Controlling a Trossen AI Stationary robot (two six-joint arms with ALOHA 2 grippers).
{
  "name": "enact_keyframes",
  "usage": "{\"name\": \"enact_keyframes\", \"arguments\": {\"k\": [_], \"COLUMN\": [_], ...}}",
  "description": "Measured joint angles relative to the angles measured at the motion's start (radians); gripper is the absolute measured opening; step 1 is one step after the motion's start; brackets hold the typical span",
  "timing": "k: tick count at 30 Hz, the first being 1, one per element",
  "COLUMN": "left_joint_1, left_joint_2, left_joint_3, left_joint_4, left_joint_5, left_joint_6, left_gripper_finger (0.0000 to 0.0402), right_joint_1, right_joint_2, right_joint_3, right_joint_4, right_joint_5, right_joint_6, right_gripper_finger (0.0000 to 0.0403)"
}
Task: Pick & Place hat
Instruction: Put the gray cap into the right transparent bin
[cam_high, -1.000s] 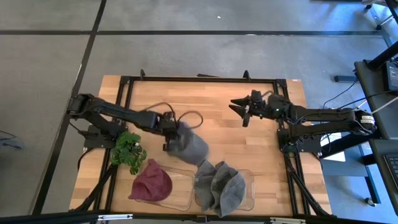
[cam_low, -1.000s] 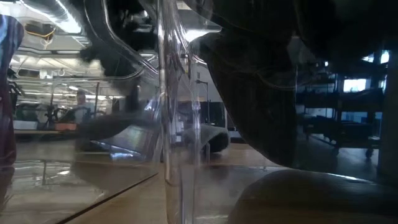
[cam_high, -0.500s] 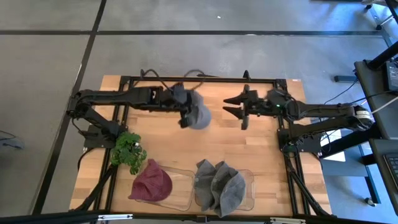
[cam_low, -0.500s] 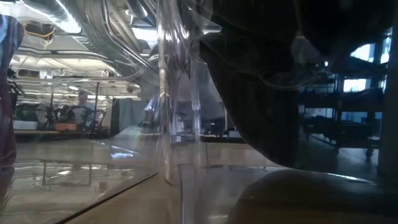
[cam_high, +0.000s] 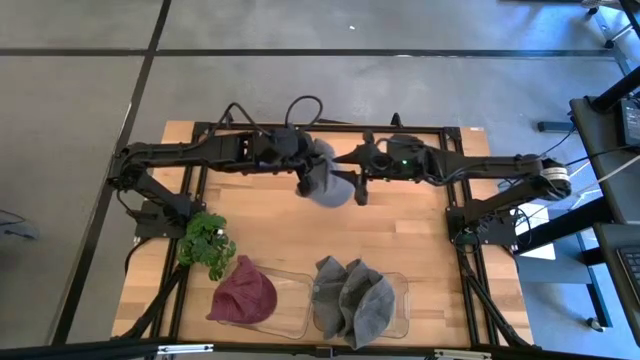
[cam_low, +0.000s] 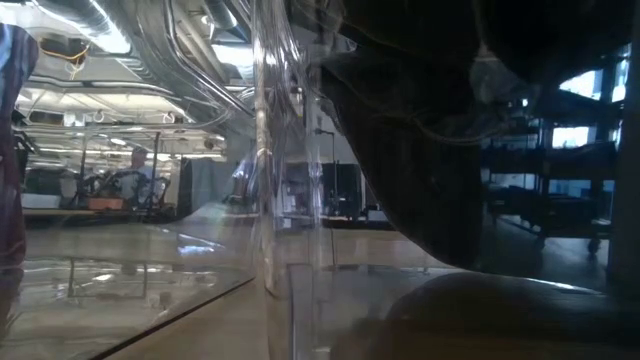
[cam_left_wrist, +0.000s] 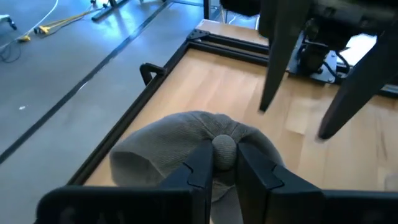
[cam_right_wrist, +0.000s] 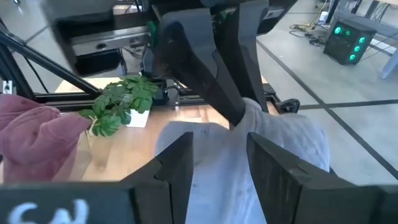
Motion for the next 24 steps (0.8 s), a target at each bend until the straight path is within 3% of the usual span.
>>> {"name": "enact_keyframes", "arguments": {"k": [8, 19, 24], "left_joint_1": [-0.018, -0.018, -0.018], "left_joint_2": [0.000, 0.000, 0.000], "left_joint_3": [0.000, 0.000, 0.000], "left_joint_4": [0.002, -0.001, -0.014], "left_joint_5": [0.001, 0.002, 0.036], "left_joint_6": [-0.008, -0.007, -0.007], "left_gripper_finger": [0.0038, 0.0038, 0.0040], "right_joint_1": [-0.001, -0.001, 0.004], "right_joint_2": [0.053, 0.060, 0.060], "right_joint_3": [0.020, 0.020, 0.020], "right_joint_4": [0.004, 0.005, -0.002], "right_joint_5": [0.063, 0.090, 0.146], "right_joint_6": [0.003, 0.002, -0.031], "right_gripper_finger": [0.0159, 0.0273, 0.0292]}}
